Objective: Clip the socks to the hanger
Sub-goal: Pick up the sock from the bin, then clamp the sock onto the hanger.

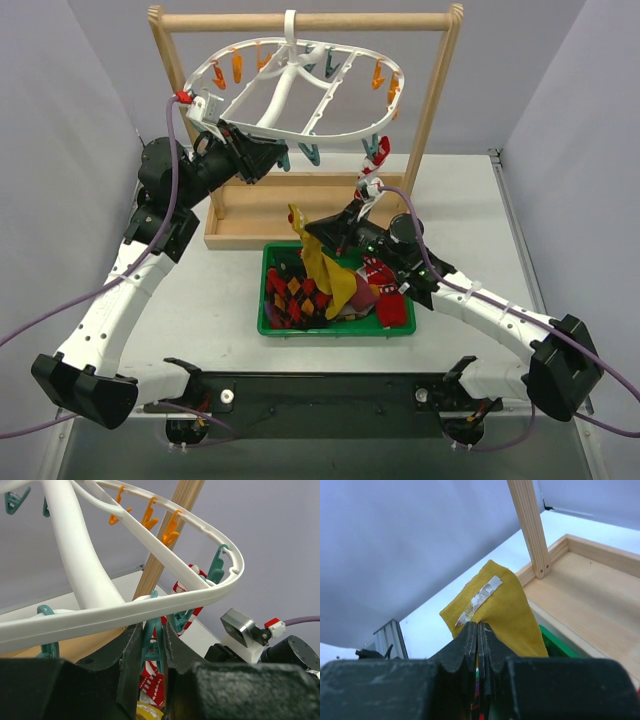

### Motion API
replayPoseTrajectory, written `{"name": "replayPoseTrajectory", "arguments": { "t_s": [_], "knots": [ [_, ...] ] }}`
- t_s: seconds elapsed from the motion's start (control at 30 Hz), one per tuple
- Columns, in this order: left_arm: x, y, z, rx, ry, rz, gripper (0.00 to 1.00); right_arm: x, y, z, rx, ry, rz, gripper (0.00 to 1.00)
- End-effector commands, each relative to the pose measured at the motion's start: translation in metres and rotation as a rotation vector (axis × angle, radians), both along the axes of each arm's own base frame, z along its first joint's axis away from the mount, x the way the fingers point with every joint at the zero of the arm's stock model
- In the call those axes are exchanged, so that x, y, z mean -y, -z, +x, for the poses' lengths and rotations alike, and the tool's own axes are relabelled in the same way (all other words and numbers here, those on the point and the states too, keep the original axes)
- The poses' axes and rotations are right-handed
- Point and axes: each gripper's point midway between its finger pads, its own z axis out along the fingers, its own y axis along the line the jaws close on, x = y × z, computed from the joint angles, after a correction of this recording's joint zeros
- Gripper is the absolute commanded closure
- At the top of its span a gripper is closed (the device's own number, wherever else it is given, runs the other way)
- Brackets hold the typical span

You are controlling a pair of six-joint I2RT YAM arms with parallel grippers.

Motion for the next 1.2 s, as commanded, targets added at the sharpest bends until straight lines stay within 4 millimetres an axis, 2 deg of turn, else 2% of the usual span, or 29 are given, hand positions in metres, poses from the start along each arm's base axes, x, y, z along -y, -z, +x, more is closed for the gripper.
{"name": "replayPoseTrajectory", "arguments": {
  "t_s": [0.0, 0.03, 0.33, 1.17],
  "knots": [
    [0.003, -0.025, -0.022, 0.082, 0.064, -0.014, 1.00, 0.007, -0.100, 0.000, 0.169, 0.108, 0.227, 1.00],
    [0.002, -0.027, -0.023, 0.086, 0.064, -0.016, 1.00, 0.008, -0.110, 0.000, 0.199, 0.112, 0.235, 1.00],
    [0.002, -0.029, -0.026, 0.087, 0.064, -0.019, 1.00, 0.007, -0.136, -0.015, 0.309, 0.148, 0.238, 1.00],
    [0.004, -0.033, -0.029, 0.087, 0.070, -0.025, 1.00, -0.009, -0.145, 0.014, 0.371, 0.196, 0.232, 1.00]
  ]
}}
